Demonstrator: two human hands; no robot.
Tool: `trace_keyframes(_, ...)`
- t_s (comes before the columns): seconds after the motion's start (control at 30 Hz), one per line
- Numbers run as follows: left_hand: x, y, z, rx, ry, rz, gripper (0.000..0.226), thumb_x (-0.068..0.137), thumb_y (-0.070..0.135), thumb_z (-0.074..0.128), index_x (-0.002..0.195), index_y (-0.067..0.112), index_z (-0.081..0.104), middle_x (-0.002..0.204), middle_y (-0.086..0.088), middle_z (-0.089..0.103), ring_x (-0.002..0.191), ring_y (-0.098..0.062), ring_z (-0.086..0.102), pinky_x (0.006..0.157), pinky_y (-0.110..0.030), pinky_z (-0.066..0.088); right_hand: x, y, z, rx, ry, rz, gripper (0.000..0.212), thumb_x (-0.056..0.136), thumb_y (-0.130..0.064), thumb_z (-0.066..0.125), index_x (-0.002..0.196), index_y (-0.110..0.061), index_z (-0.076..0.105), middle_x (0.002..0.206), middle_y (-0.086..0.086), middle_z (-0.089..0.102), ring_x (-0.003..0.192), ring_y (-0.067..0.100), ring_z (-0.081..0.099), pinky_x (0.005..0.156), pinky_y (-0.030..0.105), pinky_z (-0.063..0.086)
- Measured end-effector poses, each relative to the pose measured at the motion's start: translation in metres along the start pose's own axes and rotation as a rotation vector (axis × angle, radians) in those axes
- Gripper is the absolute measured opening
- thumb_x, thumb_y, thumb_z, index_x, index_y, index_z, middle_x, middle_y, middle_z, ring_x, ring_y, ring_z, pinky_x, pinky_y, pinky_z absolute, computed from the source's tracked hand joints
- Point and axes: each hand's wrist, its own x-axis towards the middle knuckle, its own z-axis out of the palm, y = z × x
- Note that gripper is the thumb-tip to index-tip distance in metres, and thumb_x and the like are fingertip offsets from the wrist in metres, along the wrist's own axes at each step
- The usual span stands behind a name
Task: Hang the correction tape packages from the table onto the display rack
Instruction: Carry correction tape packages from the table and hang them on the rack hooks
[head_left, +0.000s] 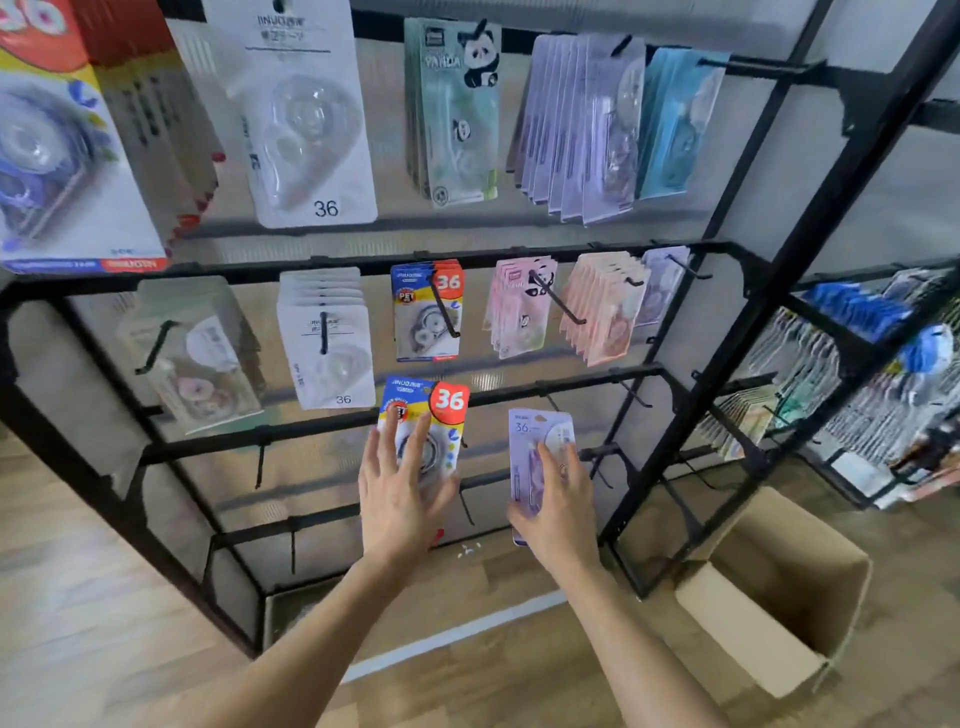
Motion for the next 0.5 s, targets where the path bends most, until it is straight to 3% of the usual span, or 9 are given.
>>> trace_keyframes(0.2, 0.023, 0.030, 0.023, 0.035, 0.171, 0.029, 0.066, 0.082, 0.046, 0.052, 0.141, 0.025, 0.031, 0.152, -0.015, 0.025, 0.138, -0.040, 0.027, 0.110, -0.044, 0.022, 0.055, 0.026, 0.000, 0.011, -0.104, -0.153, 0.079, 0.084, -0.035, 0.067, 0.149, -0.022, 0.023, 0.157, 0.009, 0.009, 0.142, 0.027, 0.016, 0.110, 0.032, 0.026)
trace_keyframes(0.37, 0.032, 0.057, 0.044, 0.088, 0.305, -0.027, 0.064, 0.081, 0.048, 0.052, 0.138, 0.023, 0.034, 0.150, -0.017, 0.023, 0.135, -0.046, 0.029, 0.106, -0.053, 0.029, 0.093, 0.043, -0.010, 0.073, -0.161, -0.272, 0.081, 0.081, -0.031, 0.072, 0.148, -0.019, 0.027, 0.158, 0.010, 0.007, 0.144, 0.028, 0.013, 0.114, 0.036, 0.024)
trace_keyframes(0.5, 0.031, 0.071, 0.052, 0.152, 0.380, -0.067, 0.063, 0.081, 0.048, 0.052, 0.136, 0.022, 0.036, 0.149, -0.019, 0.025, 0.136, -0.042, 0.029, 0.106, -0.051, 0.029, 0.109, 0.056, -0.012, 0.073, -0.212, -0.349, 0.080, 0.082, -0.030, 0.071, 0.148, -0.019, 0.027, 0.158, 0.011, 0.007, 0.145, 0.030, 0.011, 0.115, 0.039, 0.021)
